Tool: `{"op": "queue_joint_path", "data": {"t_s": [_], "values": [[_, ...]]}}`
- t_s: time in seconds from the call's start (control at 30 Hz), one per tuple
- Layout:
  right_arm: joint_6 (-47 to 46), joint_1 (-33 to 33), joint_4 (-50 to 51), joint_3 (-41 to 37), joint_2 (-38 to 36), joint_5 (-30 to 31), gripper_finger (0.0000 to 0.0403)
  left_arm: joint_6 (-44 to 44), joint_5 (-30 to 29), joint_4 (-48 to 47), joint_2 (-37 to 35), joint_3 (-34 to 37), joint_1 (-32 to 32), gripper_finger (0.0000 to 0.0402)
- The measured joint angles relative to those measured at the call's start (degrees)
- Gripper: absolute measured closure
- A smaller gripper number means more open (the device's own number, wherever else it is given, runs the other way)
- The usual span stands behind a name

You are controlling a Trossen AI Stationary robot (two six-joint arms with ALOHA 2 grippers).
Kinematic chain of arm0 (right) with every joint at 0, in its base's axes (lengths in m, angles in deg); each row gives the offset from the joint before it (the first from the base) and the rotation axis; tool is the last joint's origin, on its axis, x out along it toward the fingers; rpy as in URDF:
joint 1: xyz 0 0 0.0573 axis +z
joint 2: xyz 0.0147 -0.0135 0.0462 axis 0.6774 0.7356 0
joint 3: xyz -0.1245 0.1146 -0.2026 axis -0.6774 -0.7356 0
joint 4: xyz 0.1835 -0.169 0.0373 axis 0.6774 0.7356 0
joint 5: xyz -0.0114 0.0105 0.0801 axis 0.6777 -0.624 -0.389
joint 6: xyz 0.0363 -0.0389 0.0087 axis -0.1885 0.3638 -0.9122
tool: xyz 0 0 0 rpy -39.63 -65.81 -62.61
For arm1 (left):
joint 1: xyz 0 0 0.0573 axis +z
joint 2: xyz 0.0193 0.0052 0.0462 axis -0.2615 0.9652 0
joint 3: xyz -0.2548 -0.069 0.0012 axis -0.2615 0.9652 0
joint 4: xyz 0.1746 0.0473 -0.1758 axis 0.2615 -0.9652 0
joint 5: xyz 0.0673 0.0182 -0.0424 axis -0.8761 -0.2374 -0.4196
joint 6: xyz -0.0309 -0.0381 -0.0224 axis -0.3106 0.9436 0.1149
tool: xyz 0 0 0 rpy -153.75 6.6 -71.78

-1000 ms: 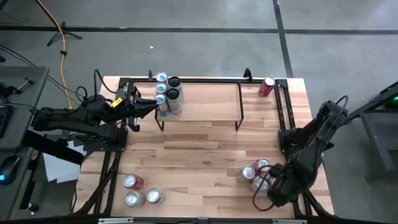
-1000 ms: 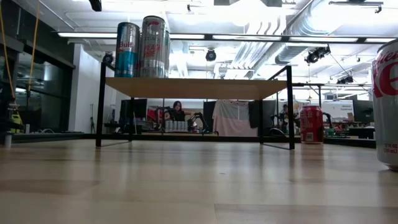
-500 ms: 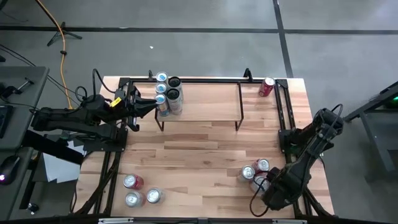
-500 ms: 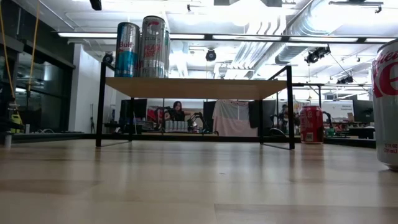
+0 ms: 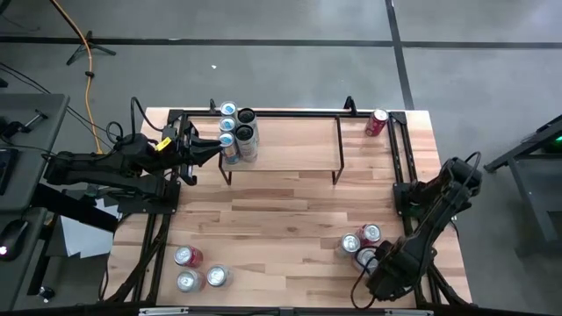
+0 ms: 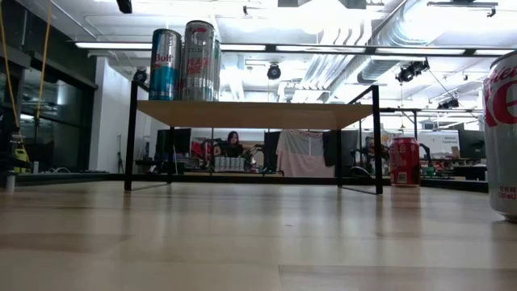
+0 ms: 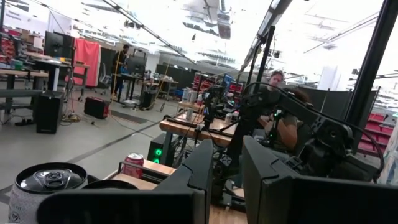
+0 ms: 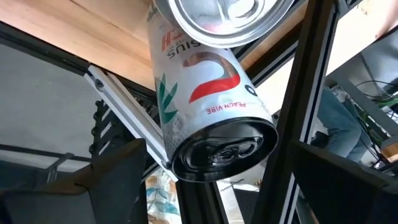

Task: Place canned beverage on shelf
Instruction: Put the white-pink soda can aligned with the other white-pink soda cans on the shelf

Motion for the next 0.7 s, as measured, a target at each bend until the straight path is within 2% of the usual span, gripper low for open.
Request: {"op": "queue_joint_path", "data": {"t_s": [0.37,0.7], "values": [[0.92,-0.03,-0.63,0.0,1.61,-0.45,0.0034,0.02,0.0,0.0,0.0,0.0,0.0,0.0373],[-0.99,-0.02,-0.28,0.0,1.61,1.5,0.008,0.0,0.0,0.0,0.0,0.0,0.0,0.0373]]}}
